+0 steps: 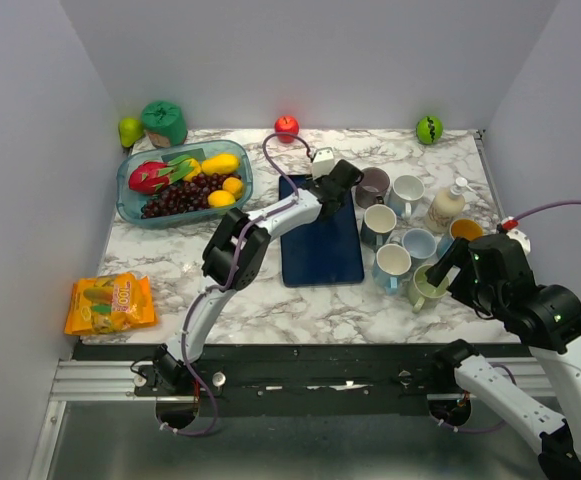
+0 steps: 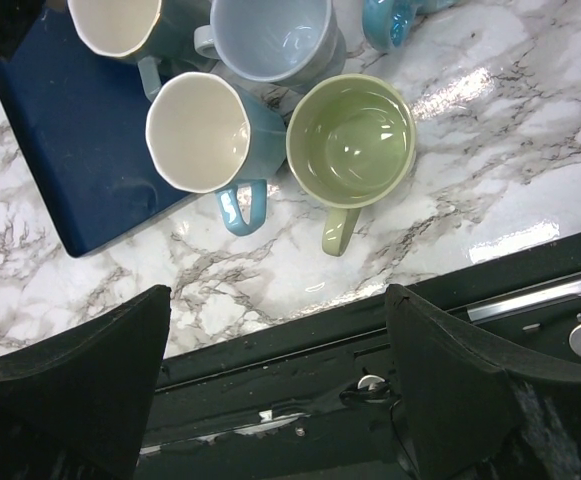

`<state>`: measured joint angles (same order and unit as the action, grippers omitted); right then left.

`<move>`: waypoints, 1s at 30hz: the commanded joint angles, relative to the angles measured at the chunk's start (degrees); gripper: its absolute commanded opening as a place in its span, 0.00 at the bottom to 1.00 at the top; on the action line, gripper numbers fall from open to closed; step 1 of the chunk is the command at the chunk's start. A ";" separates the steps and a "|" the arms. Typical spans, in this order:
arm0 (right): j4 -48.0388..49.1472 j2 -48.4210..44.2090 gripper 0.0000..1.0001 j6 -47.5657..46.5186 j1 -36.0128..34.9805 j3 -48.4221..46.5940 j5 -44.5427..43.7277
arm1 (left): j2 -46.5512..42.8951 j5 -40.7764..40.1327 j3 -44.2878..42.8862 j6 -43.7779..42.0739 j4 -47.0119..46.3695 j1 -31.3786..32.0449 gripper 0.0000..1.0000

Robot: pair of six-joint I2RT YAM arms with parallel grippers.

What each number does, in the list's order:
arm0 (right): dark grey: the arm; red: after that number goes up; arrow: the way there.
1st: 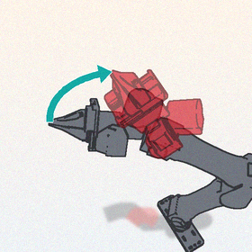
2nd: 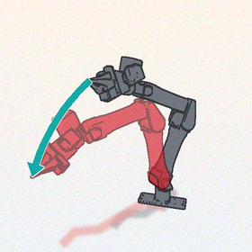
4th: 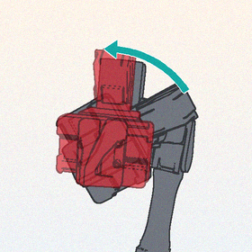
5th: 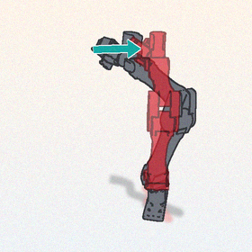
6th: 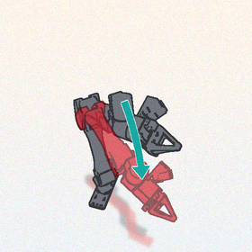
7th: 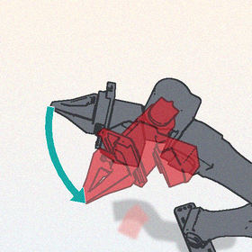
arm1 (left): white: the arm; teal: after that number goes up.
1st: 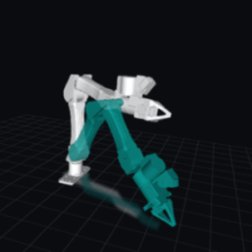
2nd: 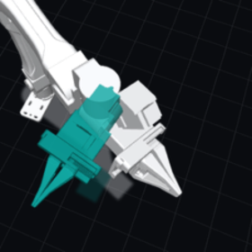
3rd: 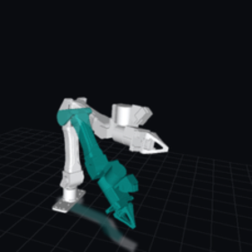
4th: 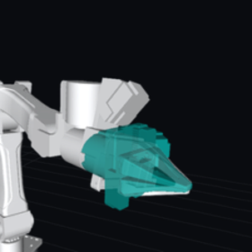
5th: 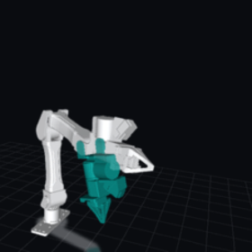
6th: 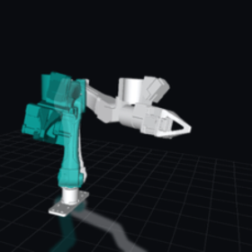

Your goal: Turn the mug right side up

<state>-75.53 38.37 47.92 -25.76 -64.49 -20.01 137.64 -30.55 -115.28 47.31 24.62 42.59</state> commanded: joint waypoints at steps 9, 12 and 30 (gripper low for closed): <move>0.91 -0.84 0.92 -0.81 0.27 1.30 1.29 | -7.30 -1.19 5.16 -9.60 -6.78 -0.31 0.60; 0.91 -1.02 0.92 -0.46 0.27 1.56 1.29 | -6.43 -0.05 4.19 -10.22 -6.43 -0.57 0.61; 1.00 -1.37 0.89 1.03 0.36 2.44 2.25 | -2.64 3.47 0.68 -10.66 -4.23 -2.51 0.50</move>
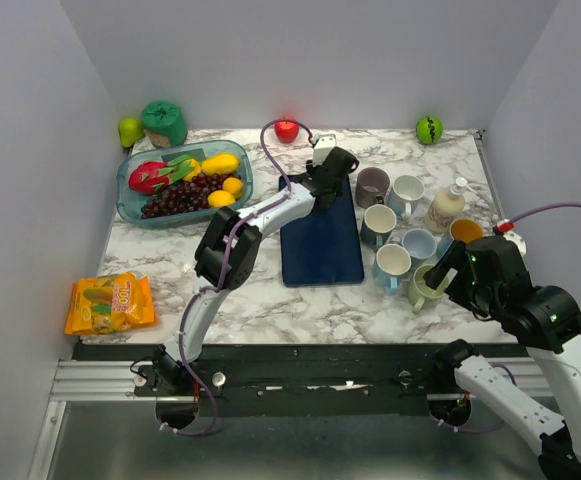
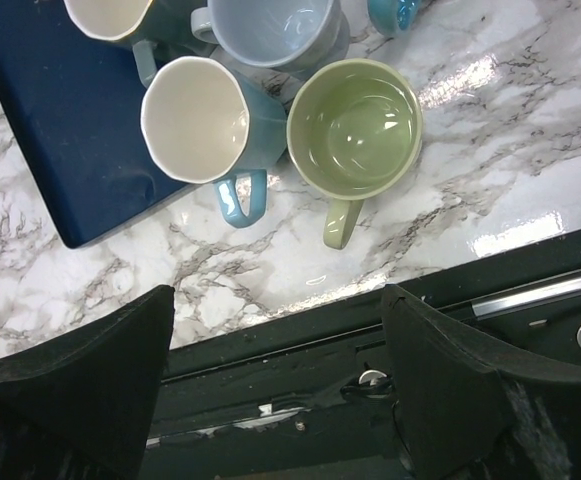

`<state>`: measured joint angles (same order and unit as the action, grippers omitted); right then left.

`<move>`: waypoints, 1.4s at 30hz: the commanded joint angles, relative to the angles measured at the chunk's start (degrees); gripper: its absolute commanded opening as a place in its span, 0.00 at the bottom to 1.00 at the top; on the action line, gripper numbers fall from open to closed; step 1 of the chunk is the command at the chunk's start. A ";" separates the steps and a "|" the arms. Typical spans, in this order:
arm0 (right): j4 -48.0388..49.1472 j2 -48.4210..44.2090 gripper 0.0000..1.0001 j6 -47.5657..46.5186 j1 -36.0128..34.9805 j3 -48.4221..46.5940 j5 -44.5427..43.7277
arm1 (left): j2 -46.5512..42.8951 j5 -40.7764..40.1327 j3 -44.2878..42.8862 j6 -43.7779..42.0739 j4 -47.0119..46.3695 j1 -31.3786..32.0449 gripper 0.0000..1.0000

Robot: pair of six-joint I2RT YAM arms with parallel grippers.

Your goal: Turn the mug right side up

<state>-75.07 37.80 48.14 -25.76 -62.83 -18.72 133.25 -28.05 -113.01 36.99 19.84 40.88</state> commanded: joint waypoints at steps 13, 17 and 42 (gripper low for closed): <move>0.18 -0.80 0.88 1.17 0.27 0.34 0.97 | 4.21 3.00 -3.70 -0.43 1.35 -2.12 0.41; 0.27 -0.89 0.88 1.34 0.27 0.43 1.14 | 4.12 3.27 -4.50 -1.31 1.79 -2.47 0.12; 22.05 -3.70 0.88 -10.61 0.27 0.51 20.45 | -40.16 20.48 20.19 -1.14 -3.14 -1.34 0.00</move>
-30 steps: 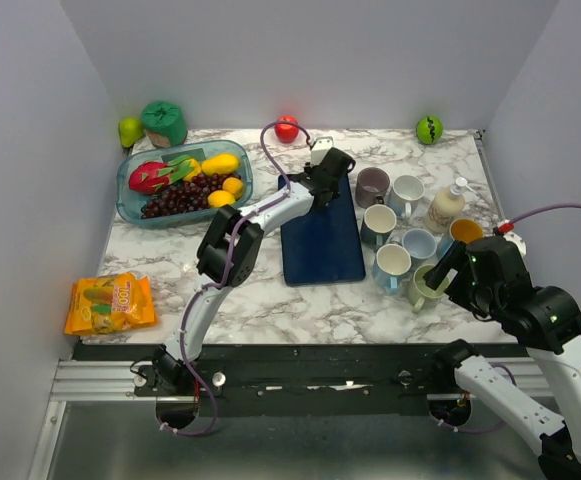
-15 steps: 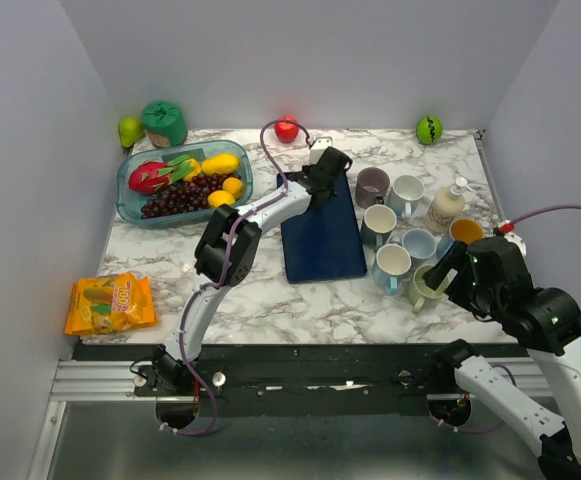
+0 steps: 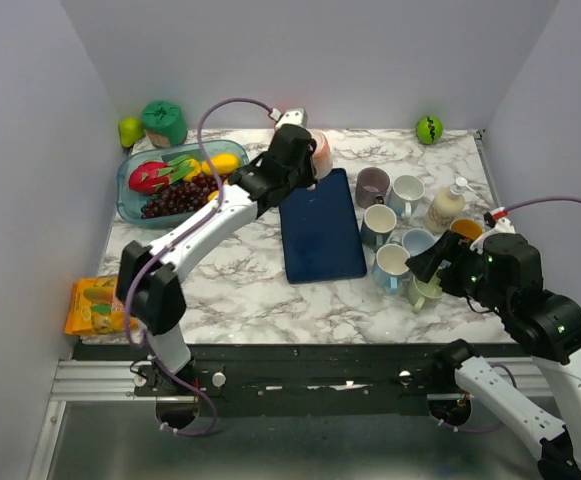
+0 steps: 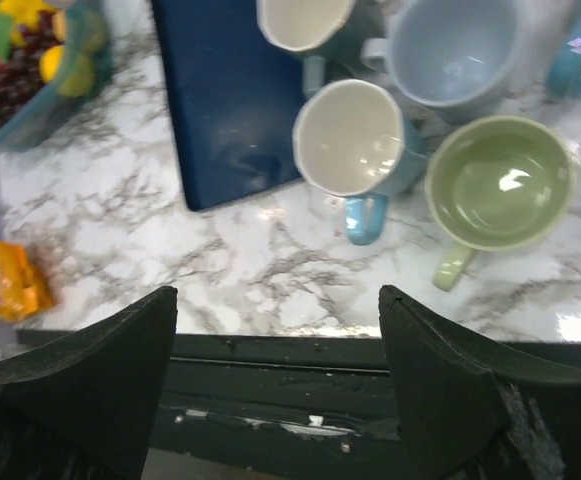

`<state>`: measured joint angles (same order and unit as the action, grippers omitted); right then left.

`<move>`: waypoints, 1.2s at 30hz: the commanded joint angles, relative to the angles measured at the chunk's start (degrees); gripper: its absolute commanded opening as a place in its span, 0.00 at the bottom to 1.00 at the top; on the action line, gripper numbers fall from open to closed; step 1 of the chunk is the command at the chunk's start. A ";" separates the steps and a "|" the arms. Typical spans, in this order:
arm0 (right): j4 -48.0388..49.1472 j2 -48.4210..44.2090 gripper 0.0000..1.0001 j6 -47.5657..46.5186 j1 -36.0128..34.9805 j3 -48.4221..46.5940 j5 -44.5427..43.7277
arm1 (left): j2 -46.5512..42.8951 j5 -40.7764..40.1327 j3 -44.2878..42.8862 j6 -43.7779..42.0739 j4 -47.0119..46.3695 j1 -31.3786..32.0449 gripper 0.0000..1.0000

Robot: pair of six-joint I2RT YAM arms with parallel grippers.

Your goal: Turn the mug right side up

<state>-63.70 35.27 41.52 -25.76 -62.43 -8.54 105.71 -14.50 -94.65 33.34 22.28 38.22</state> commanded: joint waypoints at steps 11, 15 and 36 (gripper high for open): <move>50.64 -1.96 0.88 8.13 0.27 6.71 35.25 | -30.82 11.69 1.93 13.14 -10.50 11.87 0.00; 60.17 -0.21 0.89 12.18 0.27 6.45 37.71 | -33.72 12.30 3.59 15.17 -16.55 16.27 0.00; 69.85 4.11 0.68 17.90 0.27 1.35 35.43 | -34.78 16.52 7.29 14.38 -35.73 26.12 0.00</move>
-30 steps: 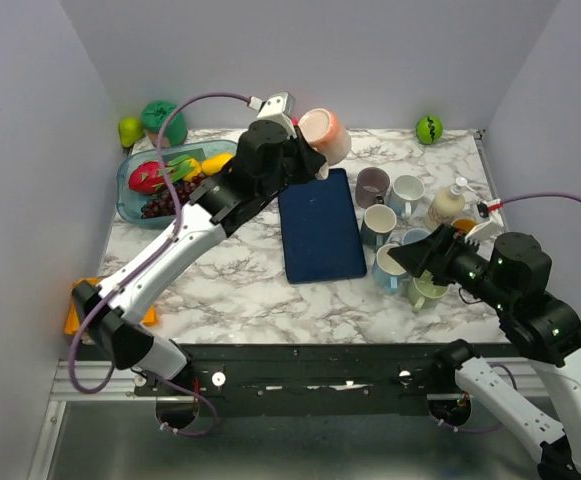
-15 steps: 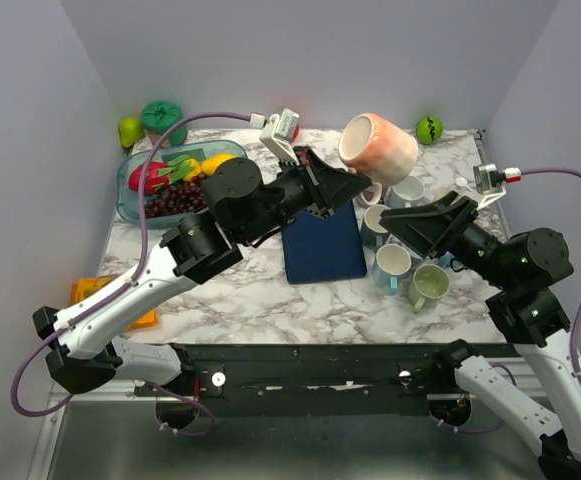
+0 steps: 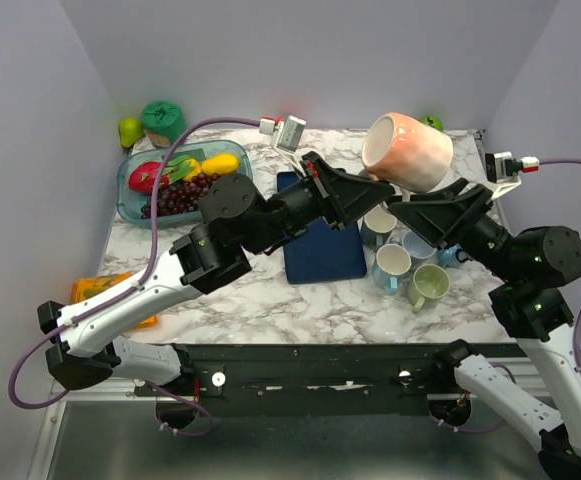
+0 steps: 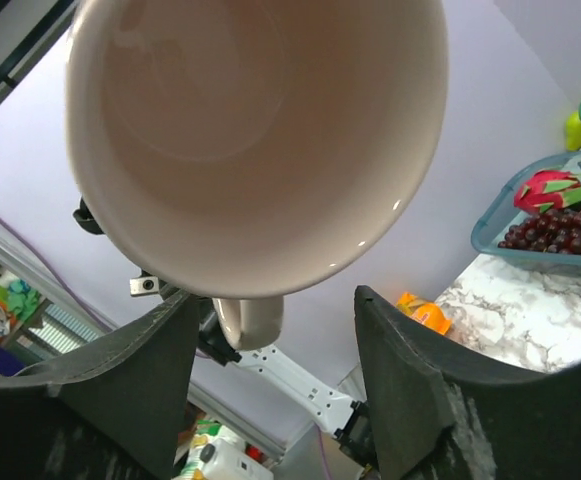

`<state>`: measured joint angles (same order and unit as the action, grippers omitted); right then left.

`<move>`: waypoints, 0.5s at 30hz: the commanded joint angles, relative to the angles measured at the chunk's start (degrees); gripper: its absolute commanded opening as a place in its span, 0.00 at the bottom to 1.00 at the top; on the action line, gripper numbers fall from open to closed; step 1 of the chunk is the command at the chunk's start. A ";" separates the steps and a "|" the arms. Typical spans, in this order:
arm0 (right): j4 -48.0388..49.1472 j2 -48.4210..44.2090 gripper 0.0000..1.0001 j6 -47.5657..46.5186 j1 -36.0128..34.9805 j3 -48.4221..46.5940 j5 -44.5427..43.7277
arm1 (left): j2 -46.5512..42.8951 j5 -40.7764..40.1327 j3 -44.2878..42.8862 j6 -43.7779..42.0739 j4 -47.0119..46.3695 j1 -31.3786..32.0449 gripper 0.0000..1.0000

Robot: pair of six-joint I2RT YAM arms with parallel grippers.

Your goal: Turn the mug right side up

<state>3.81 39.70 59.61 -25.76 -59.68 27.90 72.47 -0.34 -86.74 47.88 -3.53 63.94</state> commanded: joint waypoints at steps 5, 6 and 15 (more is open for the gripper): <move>3.13 1.08 0.61 0.32 0.27 -2.72 0.13 | -1.63 3.24 0.08 -0.33 -11.15 0.92 0.00; 3.22 1.43 0.60 0.59 0.27 -2.90 0.31 | -1.45 3.50 0.34 -0.33 -11.41 0.92 0.00; 6.21 1.78 0.18 3.05 0.36 -1.76 1.10 | -2.06 4.30 3.24 0.29 -13.26 1.27 0.00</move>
<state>7.01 41.36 62.28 -25.76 -61.04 28.25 72.44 1.69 -84.42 47.64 -9.52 64.49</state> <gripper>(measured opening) 0.291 0.110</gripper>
